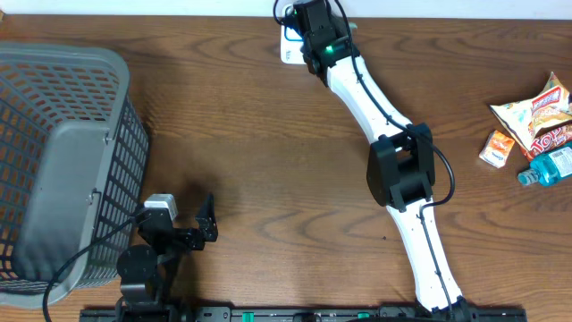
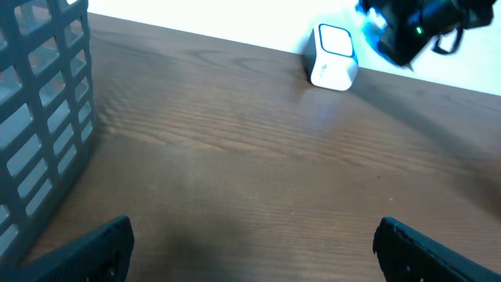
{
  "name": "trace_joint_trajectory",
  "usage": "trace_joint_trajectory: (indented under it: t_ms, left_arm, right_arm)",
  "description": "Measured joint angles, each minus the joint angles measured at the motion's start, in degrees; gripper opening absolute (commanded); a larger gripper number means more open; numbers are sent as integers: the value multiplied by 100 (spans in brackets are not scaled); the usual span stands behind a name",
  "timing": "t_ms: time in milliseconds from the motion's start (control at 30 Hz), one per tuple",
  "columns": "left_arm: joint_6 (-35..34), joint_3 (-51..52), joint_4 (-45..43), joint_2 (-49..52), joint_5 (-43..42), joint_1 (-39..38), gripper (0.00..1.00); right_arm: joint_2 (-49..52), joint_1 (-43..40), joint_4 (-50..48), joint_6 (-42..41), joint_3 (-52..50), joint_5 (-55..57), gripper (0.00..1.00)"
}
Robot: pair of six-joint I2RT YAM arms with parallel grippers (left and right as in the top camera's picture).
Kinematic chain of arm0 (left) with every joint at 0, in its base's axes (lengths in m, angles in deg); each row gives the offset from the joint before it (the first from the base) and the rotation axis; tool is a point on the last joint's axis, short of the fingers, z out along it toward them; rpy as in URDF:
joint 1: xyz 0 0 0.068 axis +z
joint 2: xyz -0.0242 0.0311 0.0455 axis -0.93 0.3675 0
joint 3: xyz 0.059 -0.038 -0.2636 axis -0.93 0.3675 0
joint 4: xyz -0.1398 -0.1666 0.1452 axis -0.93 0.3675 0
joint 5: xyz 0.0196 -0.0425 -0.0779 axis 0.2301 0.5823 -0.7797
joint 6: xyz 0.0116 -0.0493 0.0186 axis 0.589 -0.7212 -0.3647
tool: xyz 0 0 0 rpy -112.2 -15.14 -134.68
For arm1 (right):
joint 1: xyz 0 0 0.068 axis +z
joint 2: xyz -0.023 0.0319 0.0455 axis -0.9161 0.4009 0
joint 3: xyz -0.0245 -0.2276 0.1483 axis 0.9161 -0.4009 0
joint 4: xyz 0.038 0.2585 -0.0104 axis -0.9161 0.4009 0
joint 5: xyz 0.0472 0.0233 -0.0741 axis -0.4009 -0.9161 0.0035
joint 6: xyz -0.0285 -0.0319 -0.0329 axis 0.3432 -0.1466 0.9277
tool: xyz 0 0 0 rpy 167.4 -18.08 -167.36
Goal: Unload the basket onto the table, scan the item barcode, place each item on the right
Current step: 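Carry the green packet to the white scanner and hold it, then move the green packet to the right edge and release it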
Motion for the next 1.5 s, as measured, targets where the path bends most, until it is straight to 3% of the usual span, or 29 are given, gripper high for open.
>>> trace_joint_trajectory:
  t_ms: [167,300,467,633,667,700,733,1033,1500]
  left_arm:
    - [-2,0,0,0,0,0,98]
    - [0,0,0,0,0,0,98]
    - [0,0,0,0,0,0,98]
    - [-2,0,0,0,0,0,98]
    - [0,0,0,0,0,0,98]
    - [0,0,0,0,0,0,98]
    - [0,0,0,0,0,0,98]
    - [0,0,0,0,0,0,98]
    - [0,0,0,0,0,0,98]
  right_arm:
    - [-11,-212,2120,-1379,7,544,1]
    - [-22,-857,3410,-2634,4,741,1]
    - [-22,-2048,3526,-3375,-46,868,1]
    - [-22,-2905,3322,-3414,-72,811,4]
    - [-22,-2988,3327,-3421,-72,765,20]
    - [-24,-3053,3340,-3432,-72,697,63]
    - [-24,-3121,3355,-3464,-72,538,99]
    - [-682,-3364,3558,-3491,-83,-1458,99]
    - [-5987,-3259,4513,-3705,85,-1965,99]
